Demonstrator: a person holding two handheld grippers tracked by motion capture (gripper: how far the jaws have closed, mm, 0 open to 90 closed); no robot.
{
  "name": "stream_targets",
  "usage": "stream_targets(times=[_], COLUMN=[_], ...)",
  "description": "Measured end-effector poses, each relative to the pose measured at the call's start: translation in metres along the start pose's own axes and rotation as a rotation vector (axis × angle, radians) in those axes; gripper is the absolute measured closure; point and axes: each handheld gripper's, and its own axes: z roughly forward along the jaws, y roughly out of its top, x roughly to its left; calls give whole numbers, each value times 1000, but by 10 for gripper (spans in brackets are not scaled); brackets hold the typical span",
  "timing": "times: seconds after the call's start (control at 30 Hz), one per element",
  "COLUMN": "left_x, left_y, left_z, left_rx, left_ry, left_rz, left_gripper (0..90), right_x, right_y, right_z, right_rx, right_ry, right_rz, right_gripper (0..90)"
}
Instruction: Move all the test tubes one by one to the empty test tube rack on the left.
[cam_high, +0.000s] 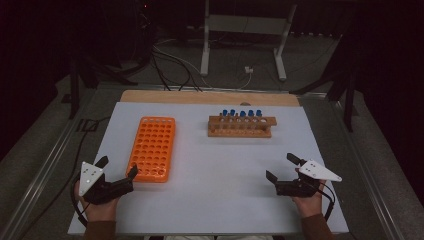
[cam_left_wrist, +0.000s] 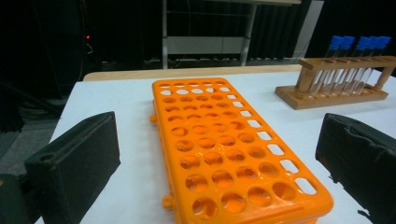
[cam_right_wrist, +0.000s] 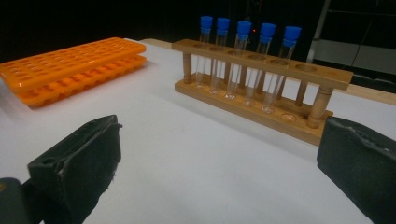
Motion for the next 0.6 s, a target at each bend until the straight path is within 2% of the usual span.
stream_targets(times=[0.07, 0.2, 0.27, 0.5, 0.6], left_x=[1, 1, 3, 2, 1], left_y=[0, 2, 1, 2, 2], left_z=[-1, -5, -5, -4, -2], left_rx=[-4, -16, -15, -22, -18], left_ry=[12, 52, 53, 55, 36], left_rz=[-3, 22, 5, 1, -5], left_gripper=[7, 7, 7, 8, 7], right_x=[1, 1, 0, 0, -1], right_y=[0, 0, 0, 0, 2], right_z=[0, -2, -2, -1, -2], right_rx=[1, -1, -3, -10, -19], right_ry=[-3, -10, -13, -17, -2], right_rz=[-1, 4, 4, 9, 28], right_gripper=[0, 0, 0, 0, 0])
